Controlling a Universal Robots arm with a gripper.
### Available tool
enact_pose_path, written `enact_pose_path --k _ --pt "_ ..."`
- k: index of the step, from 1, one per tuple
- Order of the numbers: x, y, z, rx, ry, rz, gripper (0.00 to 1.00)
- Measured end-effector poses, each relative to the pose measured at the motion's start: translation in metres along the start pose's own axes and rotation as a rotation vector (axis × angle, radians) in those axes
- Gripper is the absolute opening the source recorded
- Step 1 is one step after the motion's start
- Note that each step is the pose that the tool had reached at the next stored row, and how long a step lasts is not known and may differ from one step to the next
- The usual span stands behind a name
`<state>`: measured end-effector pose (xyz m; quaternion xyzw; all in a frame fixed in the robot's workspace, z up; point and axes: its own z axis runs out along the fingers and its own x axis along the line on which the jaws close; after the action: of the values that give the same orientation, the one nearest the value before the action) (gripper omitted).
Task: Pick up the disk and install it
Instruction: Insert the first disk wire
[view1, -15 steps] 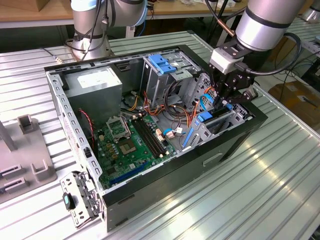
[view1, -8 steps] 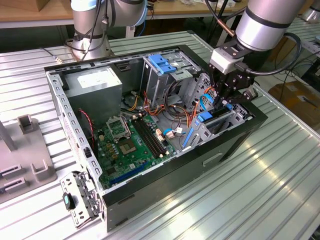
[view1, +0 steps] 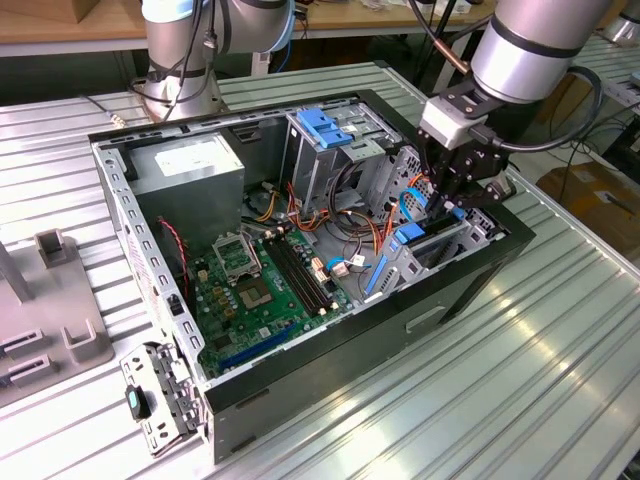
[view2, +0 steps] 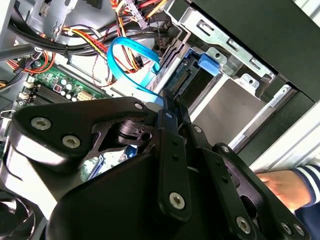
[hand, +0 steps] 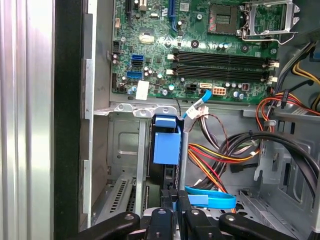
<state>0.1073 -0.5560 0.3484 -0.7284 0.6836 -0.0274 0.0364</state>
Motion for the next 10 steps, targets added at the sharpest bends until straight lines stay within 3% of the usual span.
enact_pose_path --k 10 --pt "0.0007 0.0002 0.0018 0.0000 -0.0001 -0.001 0.16"
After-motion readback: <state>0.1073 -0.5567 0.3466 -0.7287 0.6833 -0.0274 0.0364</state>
